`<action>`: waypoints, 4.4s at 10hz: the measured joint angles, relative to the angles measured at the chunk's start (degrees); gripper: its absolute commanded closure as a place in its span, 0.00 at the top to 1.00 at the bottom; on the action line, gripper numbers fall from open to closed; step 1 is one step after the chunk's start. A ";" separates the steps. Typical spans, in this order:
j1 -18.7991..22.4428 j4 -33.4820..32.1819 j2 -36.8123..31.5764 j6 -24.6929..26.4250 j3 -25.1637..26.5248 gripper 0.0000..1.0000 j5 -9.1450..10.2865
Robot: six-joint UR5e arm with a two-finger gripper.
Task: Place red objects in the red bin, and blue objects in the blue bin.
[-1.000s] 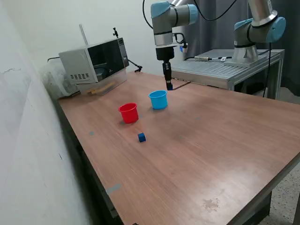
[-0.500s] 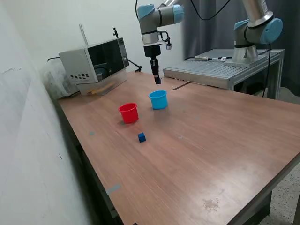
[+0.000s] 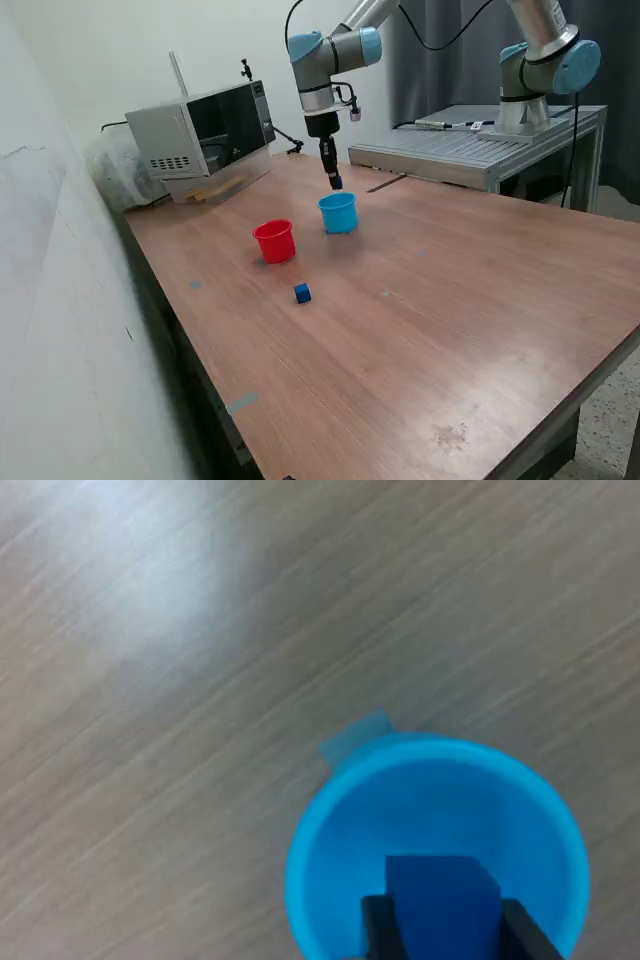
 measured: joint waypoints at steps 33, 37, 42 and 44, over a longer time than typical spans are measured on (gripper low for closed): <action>19.53 -10.33 30.56 1.02 -36.16 1.00 -1.75; 18.96 -12.18 30.61 1.11 -35.70 1.00 -1.84; 18.90 -12.41 30.85 1.11 -34.57 0.00 -1.84; 18.90 -12.42 30.87 1.11 -34.60 0.00 -1.85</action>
